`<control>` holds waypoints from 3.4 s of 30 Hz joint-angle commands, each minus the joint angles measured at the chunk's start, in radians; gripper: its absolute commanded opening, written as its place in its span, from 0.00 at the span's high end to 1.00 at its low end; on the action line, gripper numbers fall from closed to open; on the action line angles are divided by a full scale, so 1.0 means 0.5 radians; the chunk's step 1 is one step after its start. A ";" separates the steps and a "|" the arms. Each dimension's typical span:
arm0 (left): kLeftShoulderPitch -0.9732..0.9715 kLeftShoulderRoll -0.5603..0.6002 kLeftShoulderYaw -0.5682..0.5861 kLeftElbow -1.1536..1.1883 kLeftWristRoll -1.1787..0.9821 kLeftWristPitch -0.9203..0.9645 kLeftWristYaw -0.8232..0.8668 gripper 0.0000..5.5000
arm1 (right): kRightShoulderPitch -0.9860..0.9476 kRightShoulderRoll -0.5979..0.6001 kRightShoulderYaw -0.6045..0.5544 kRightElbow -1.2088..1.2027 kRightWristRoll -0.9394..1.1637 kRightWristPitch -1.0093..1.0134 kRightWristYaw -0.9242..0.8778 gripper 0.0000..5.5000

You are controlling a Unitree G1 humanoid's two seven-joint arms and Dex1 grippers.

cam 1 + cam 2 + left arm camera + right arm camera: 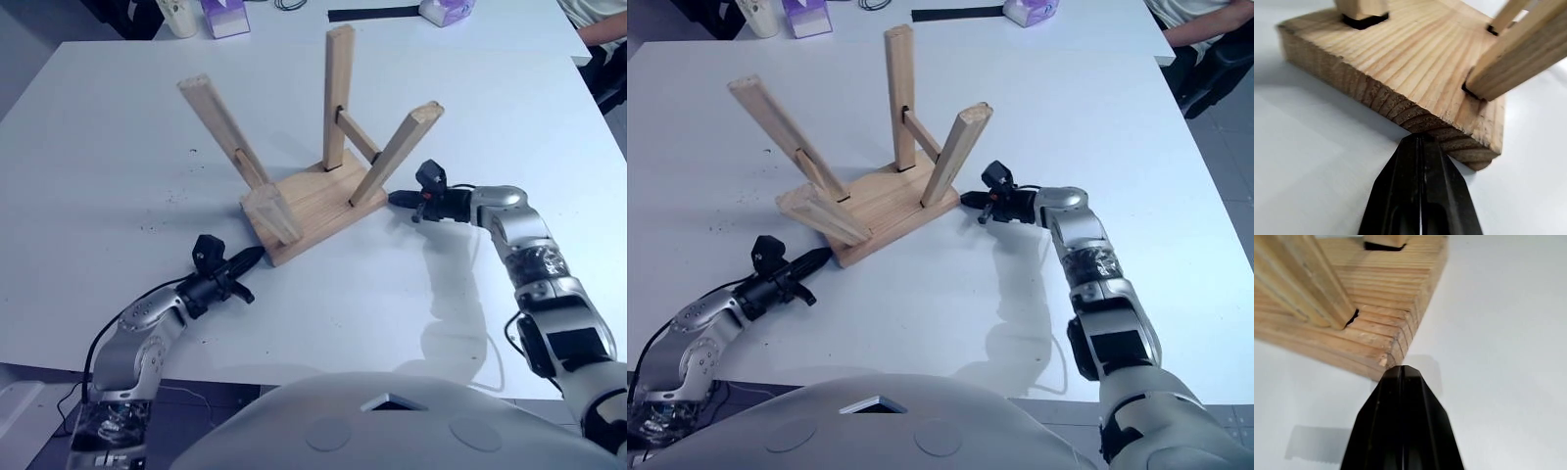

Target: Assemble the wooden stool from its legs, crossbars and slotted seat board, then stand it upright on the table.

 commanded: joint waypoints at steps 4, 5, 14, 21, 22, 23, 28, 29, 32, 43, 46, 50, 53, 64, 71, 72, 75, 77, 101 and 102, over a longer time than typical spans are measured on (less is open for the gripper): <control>0.018 0.040 -0.093 0.028 0.060 0.029 -0.079 0.99 | 0.466 -0.177 0.050 -0.769 0.165 0.331 0.130 1.00; 0.035 0.042 -0.094 0.005 0.054 0.030 -0.076 0.99 | 0.551 -0.211 0.022 -0.906 0.198 0.386 0.114 1.00; 0.134 0.013 -0.054 -0.069 0.077 -0.021 0.000 0.99 | 0.887 -0.322 -0.091 -1.391 0.311 0.575 -0.010 1.00; 0.032 -0.098 -0.073 -0.066 0.077 -0.067 0.071 0.99 | 0.846 -0.395 -0.112 -1.209 0.233 0.439 -0.041 1.00; 0.031 -0.108 -0.067 -0.039 0.086 -0.085 0.076 0.99 | 0.856 -0.413 -0.100 -1.206 0.225 0.423 -0.024 1.00; 0.036 -0.113 -0.059 -0.015 0.104 -0.110 0.087 0.99 | 0.868 -0.436 -0.089 -1.191 0.210 0.401 -0.006 1.00; 0.072 -0.109 0.121 0.023 0.130 -0.201 0.193 0.99 | 0.907 -0.547 -0.120 -1.129 0.195 0.316 0.039 1.00; 0.090 -0.103 0.186 0.004 0.116 -0.209 0.214 0.99 | 0.911 -0.570 -0.139 -1.114 0.193 0.300 0.044 1.00; 0.147 -0.122 0.385 -0.127 -0.064 -0.142 0.234 0.99 | 0.915 -0.624 -0.201 -1.061 0.198 0.261 0.046 1.00; 0.109 0.108 0.160 -0.060 0.017 -0.088 -0.139 0.99 | 0.791 -0.480 -0.061 -1.082 0.194 0.272 -0.018 1.00; -0.005 0.106 0.112 0.061 0.073 -0.123 -0.158 0.99 | 0.746 -0.461 -0.027 -1.059 0.182 0.262 -0.020 1.00; 0.003 0.120 0.040 0.080 0.114 -0.146 -0.225 0.99 | 0.730 -0.452 -0.008 -1.037 0.167 0.243 -0.013 1.00; 0.023 0.129 0.008 0.079 0.139 -0.153 -0.256 0.99 | 0.749 -0.457 -0.003 -1.041 0.163 0.231 -0.015 1.00; 0.019 0.165 0.000 0.088 0.138 -0.147 -0.318 0.99 | 0.751 -0.476 -0.010 -1.035 0.154 0.223 -0.020 1.00; -0.012 0.137 -0.109 -0.048 0.037 -0.088 -0.404 0.99 | 0.714 -0.423 0.038 -1.122 0.203 0.262 0.021 1.00; -0.019 0.138 -0.109 -0.064 0.021 -0.077 -0.412 0.99 | 0.711 -0.415 0.038 -1.152 0.217 0.279 0.020 1.00; -0.037 0.151 -0.089 -0.112 -0.011 -0.043 -0.422 0.99 | 0.707 -0.406 0.033 -1.204 0.237 0.307 0.027 1.00; -0.012 0.184 -0.041 -0.186 -0.038 -0.022 -0.424 0.99 | 0.736 -0.427 0.011 -1.268 0.262 0.327 0.042 1.00; 0.618 0.319 0.555 -1.265 -0.773 0.331 -0.220 0.99 | 1.179 -0.736 -0.686 -2.298 1.071 0.874 0.016 1.00; 0.609 0.324 0.552 -1.261 -0.774 0.336 -0.218 0.99 | 1.169 -0.736 -0.674 -2.288 1.061 0.867 0.017 1.00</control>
